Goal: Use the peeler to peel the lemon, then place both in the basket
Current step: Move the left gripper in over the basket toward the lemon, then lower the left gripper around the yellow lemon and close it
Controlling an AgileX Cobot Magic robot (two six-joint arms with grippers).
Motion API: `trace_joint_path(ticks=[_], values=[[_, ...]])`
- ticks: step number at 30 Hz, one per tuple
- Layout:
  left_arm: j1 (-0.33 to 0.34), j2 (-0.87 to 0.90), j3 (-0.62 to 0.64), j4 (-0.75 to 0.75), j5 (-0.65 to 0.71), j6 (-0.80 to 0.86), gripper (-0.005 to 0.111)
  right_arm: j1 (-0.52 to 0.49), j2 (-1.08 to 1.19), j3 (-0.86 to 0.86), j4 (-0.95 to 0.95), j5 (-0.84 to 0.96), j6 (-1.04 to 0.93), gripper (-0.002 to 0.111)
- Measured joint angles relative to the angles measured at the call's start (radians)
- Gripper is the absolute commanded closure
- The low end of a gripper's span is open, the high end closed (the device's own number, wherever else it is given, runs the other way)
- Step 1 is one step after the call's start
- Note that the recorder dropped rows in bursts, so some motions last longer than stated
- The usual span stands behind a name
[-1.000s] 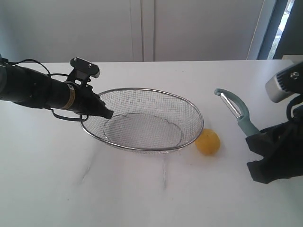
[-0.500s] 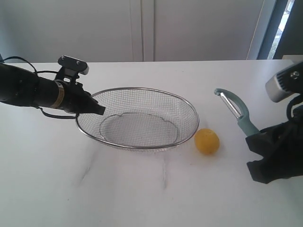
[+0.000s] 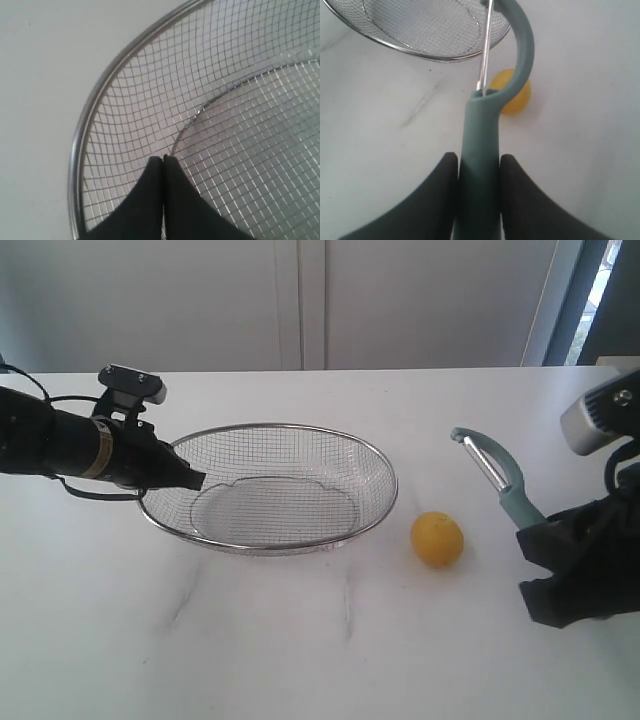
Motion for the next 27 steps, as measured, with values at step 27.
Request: trace_joint_path(ticks=[27], values=[[-0.467, -0.082, -0.259, 0.002, 0.25, 0.238, 0.107, 0.0, -0.174, -0.037, -0.476, 0.213, 0.523, 0.108]])
